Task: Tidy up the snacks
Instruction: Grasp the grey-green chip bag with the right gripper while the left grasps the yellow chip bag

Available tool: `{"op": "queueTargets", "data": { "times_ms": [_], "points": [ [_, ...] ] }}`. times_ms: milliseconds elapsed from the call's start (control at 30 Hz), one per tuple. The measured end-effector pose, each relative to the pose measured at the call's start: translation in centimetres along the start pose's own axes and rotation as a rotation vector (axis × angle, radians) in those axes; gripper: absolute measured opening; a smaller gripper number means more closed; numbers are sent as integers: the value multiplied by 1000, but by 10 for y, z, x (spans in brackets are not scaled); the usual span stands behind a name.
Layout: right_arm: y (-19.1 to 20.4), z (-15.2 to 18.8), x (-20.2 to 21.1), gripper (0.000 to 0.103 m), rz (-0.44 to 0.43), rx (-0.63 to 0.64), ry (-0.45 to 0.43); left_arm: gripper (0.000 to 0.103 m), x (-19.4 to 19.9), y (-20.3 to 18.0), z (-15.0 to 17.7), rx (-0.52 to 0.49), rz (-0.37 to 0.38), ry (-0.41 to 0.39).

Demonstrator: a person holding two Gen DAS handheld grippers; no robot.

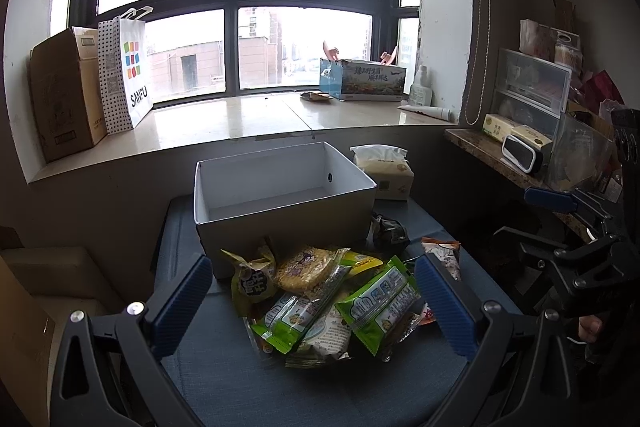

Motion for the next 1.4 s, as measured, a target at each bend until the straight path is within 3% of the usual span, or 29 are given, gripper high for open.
{"op": "queueTargets", "data": {
  "times_ms": [333, 467, 700, 933, 1033, 1067, 1100, 1133, 1400],
  "points": [
    [-22, 4, -23, 103, 15, -4, 27, 103, -5, 12, -1, 25, -13, -49],
    [-44, 4, -72, 103, 31, 28, 94, 103, -11, 14, 5, 30, 6, -19],
    [-94, 17, -173, 103, 69, -54, 258, 103, -17, 14, 12, 61, 90, 34],
    [-109, 31, -249, 103, 37, -116, 385, 103, -22, 8, 18, 50, 120, 50],
    [-110, 40, -268, 103, -15, -155, 425, 103, -22, 6, 18, 37, 118, 52],
    [-110, 43, -272, 94, -32, -165, 438, 103, -22, 5, 19, 38, 120, 54],
    [-110, 47, -276, 71, -48, -178, 458, 103, -23, 5, 19, 41, 125, 57],
    [-107, 51, -279, 67, -75, -185, 475, 103, -23, 5, 20, 43, 131, 61],
    [-105, 41, -249, 63, -120, -189, 378, 103, -27, 9, 22, 60, 148, 70]
  ]
}}
Point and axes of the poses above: each gripper's, at about its wrist camera, not at the fingertips, and x roughly against the way its jaws point, y to its left, z to its underside, the point moved 9 cm from there along -x, roughly the way its jaws point, and after that the axes turned 5 degrees about y, right-handed, at the moved point
